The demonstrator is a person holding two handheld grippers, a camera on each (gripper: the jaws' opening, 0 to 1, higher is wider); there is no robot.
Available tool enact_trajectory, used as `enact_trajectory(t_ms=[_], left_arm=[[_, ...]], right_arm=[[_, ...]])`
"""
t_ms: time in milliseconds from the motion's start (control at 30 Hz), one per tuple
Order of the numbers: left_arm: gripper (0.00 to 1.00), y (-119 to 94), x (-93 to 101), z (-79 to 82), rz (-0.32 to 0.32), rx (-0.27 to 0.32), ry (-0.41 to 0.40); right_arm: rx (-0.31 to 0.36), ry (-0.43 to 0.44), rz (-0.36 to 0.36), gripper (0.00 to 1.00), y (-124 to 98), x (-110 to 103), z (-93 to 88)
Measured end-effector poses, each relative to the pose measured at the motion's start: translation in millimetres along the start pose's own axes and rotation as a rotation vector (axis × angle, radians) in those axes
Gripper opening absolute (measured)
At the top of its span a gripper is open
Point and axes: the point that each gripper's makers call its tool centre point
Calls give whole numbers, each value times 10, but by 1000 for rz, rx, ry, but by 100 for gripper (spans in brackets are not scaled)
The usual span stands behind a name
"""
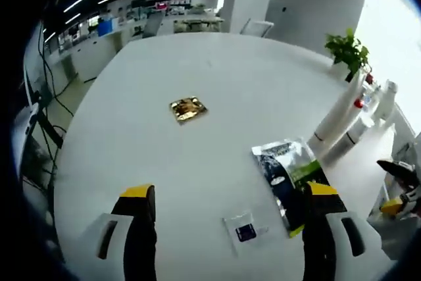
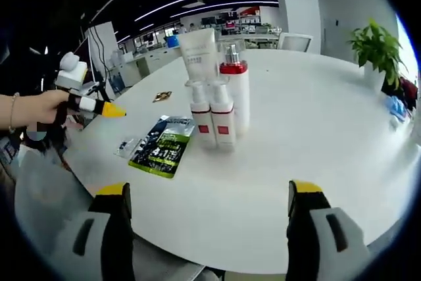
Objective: Arrange the skincare products in the storage area until every visible bottle or jar stands upright without overlapping.
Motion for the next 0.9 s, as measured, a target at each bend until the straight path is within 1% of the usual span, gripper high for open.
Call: enact_trajectory(t_ms=[100,300,400,567,733,900], left_arm=[[88,158,-64,94,32,1,18],[88,456,-179,243,60,-7,22],[88,596,-244,321,75,-9,5],[86,820,-352,438,110,-13,-18],[82,994,-420,507,133,-24,-3],[78,1185,-515,589,160,-27,-4]], right_arm=[[-3,12,-8,100,9,15,-19],[-4,43,-27,100,29,45,-49],[-10,56,-34,100,39,58,-65],[-1,76,-50,100,54,86,-21],[-2,85,-56,100,81,105,-8],[-13,92,-58,100,111,117,-33]])
Point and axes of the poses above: the point that each gripper's makers call its tool centre point, and the gripper's own axes: y roughly forward along the fingers, x roughly to its right, z roughly out of its top, and after that the axes turned 5 degrees about x, right-handed
